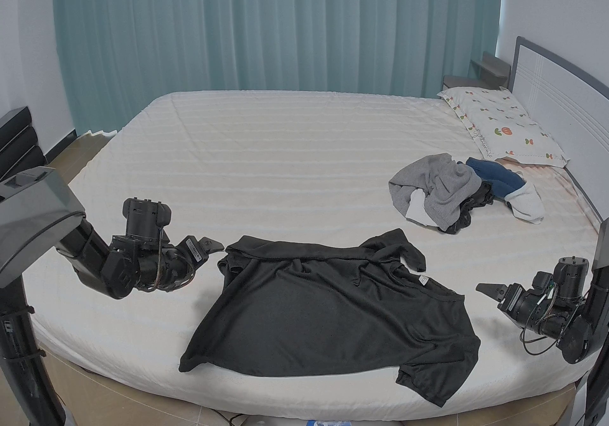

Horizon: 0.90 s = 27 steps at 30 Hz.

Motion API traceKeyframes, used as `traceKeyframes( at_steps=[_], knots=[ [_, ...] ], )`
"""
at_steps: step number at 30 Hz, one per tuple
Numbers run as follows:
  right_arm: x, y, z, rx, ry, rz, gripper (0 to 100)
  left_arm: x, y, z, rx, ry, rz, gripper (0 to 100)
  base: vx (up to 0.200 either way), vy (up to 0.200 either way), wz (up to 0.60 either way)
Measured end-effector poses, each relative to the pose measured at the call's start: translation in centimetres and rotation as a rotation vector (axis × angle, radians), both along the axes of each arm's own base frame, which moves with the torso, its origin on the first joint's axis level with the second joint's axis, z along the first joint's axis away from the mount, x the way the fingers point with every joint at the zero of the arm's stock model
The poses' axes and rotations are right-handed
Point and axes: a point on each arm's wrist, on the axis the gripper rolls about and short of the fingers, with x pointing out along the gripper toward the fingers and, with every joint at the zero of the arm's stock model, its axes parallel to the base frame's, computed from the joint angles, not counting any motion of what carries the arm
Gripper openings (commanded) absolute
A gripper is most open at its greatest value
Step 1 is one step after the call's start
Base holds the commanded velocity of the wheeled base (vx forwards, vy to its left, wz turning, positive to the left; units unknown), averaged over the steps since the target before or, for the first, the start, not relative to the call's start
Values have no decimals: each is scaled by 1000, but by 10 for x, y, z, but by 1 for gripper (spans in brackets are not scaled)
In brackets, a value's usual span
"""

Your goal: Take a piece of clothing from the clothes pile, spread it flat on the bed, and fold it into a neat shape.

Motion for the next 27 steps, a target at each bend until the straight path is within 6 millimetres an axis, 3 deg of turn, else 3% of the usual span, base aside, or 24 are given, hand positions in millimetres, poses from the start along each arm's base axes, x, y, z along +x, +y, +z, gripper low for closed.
traceKeyframes(
  at_steps=[6,15,16,21,27],
  knots=[
    [4,-1,0,127,17,0,100,28,-20,-26,17,6,30,100,0,0,0],
    [8,2,-2,157,24,9,100,49,-39,-45,48,27,28,100,0,0,0],
    [7,2,-2,158,25,10,100,51,-39,-46,50,33,29,0,0,0,0],
    [7,3,-3,157,31,12,100,63,-41,-49,63,38,47,0,0,0,0],
    [3,4,-5,156,45,14,100,80,-29,-49,95,-1,133,0,0,0,0]
  ],
)
